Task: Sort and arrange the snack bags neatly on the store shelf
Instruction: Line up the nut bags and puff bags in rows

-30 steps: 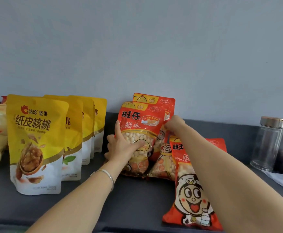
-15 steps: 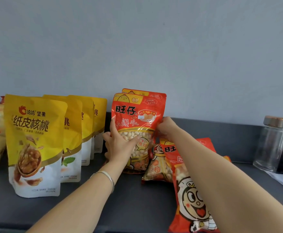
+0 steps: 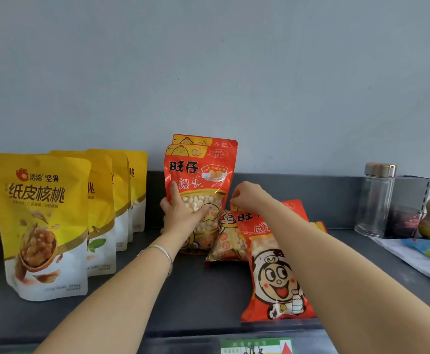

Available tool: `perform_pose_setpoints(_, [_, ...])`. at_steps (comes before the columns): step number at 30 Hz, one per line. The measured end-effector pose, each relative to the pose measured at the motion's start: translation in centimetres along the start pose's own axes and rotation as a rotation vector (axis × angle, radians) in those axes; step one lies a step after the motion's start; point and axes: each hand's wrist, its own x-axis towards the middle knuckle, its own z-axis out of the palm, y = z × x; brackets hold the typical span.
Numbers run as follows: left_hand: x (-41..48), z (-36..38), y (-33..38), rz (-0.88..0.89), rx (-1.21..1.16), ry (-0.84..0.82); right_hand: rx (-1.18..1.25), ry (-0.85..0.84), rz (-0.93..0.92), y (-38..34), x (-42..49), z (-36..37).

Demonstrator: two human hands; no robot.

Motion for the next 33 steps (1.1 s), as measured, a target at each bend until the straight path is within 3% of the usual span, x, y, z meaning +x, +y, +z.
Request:
perform_pose_setpoints(5, [-1.1, 0.0, 0.0, 0.057, -0.023, 0.003, -0.047, -0.01, -0.015, 0.6, -1.0, 0.4])
perform_pose_setpoints(9, [-1.4, -0.8, 1.0, -0.036, -0.043, -0.105, -0.073, 0.006, -0.027, 0.7, -2.1, -0.1])
perform_pose_setpoints(11, [-2.0, -0.6, 1.4, -0.044, 0.134, -0.013, -0.088, 0.019, -0.034, 1.0, -2.7, -0.7])
perform_pose_setpoints(14, [-3.8, 0.6, 2.6, 0.26, 0.479, 0.161, -0.094, 0.07, -0.011, 1.9, -3.9, -1.5])
perform_pose_setpoints(17, [-5.5, 2.2, 4.7, 0.437, 0.47, 0.042, -0.122, 0.12, 0.065, 3.3, -5.2, -2.4])
perform_pose_setpoints(21, [-7.2, 4.2, 6.4, 0.388, 0.443, -0.16, -0.162, 0.194, 0.237, 5.6, -7.6, -3.2])
perform_pose_setpoints(25, [-8.7, 4.5, 7.0, 0.26, 0.527, -0.257, -0.027, 0.248, 0.341, 7.6, -9.1, -4.0])
perform_pose_setpoints(29, [-9.8, 4.3, 7.1, 0.068, 0.313, -0.361, 0.265, 0.181, 0.387, 8.2, -9.8, -4.4])
perform_pose_setpoints(33, [-11.0, 4.2, 7.5, 0.014, 0.077, -0.466, 0.382, 0.188, 0.368, 8.0, -10.2, -4.2])
